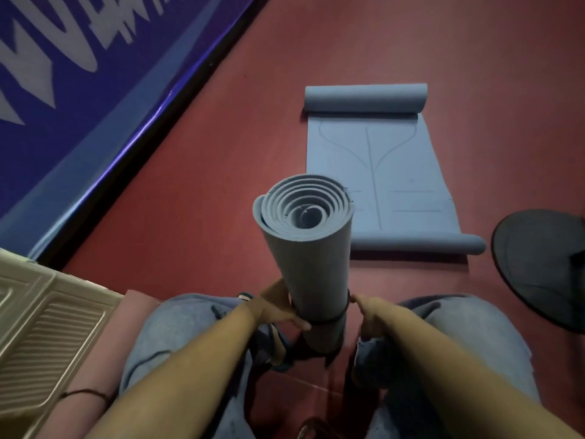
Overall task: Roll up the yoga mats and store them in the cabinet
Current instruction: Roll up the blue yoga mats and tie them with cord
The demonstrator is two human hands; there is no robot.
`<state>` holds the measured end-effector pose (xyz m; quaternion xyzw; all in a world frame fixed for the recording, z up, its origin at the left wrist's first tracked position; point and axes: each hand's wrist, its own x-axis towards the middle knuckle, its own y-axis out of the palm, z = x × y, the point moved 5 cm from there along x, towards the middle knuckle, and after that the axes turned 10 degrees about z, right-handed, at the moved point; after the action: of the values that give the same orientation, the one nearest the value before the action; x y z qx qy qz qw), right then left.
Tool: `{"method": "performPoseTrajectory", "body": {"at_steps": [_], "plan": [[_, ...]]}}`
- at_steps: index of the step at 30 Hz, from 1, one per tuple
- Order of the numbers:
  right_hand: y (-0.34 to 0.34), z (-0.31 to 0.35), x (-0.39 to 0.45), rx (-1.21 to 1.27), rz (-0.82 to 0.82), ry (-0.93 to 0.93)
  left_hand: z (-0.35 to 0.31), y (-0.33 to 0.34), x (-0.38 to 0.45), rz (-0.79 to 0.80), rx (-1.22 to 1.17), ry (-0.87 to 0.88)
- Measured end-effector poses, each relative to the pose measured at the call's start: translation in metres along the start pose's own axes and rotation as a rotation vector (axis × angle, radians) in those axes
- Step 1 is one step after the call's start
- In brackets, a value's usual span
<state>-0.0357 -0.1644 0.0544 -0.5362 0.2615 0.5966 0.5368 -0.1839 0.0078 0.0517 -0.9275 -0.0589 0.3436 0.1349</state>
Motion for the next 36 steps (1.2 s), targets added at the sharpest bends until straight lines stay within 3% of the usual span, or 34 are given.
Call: {"method": "performPoseTrajectory", "body": {"at_steps": [2, 5, 8, 11, 15, 17, 19, 23, 28, 33, 36], "plan": [[0.011, 0.012, -0.002, 0.165, -0.058, -0.092, -0.028, 0.016, -0.017, -0.040, 0.000, 0.082], [-0.002, 0.032, -0.022, 0.295, -0.217, -0.282, -0.054, 0.009, -0.030, -0.350, -0.112, 0.178], [-0.009, 0.060, -0.052, 0.531, -0.176, -0.582, -0.103, -0.023, -0.066, -0.570, -0.090, 0.197], [-0.008, 0.086, -0.079, 0.585, -0.113, -0.786, -0.130, -0.062, -0.107, -0.791, 0.001, 0.136], [0.001, 0.089, -0.082, 0.346, -0.183, -0.738, -0.134, -0.106, -0.179, -0.999, 0.044, 0.281], [0.009, 0.082, -0.070, 0.091, -0.252, -0.641, -0.124, -0.130, -0.213, -1.087, 0.020, 0.257], [0.019, 0.074, -0.057, -0.163, -0.219, -0.499, -0.099, -0.146, -0.247, -1.158, 0.022, 0.196], [0.022, 0.052, -0.037, -0.457, -0.171, -0.233, -0.023, -0.150, -0.314, -1.173, 0.161, 0.030], [0.025, 0.057, -0.025, -0.460, -0.145, -0.261, 0.075, -0.132, -0.359, -1.075, 0.352, -0.317], [0.030, 0.056, -0.015, -0.530, -0.133, -0.234, 0.166, -0.118, -0.362, -0.926, 0.443, -0.607], [0.031, 0.054, -0.011, -0.561, -0.130, -0.211, 0.204, -0.113, -0.358, -0.861, 0.614, -0.775]]}}
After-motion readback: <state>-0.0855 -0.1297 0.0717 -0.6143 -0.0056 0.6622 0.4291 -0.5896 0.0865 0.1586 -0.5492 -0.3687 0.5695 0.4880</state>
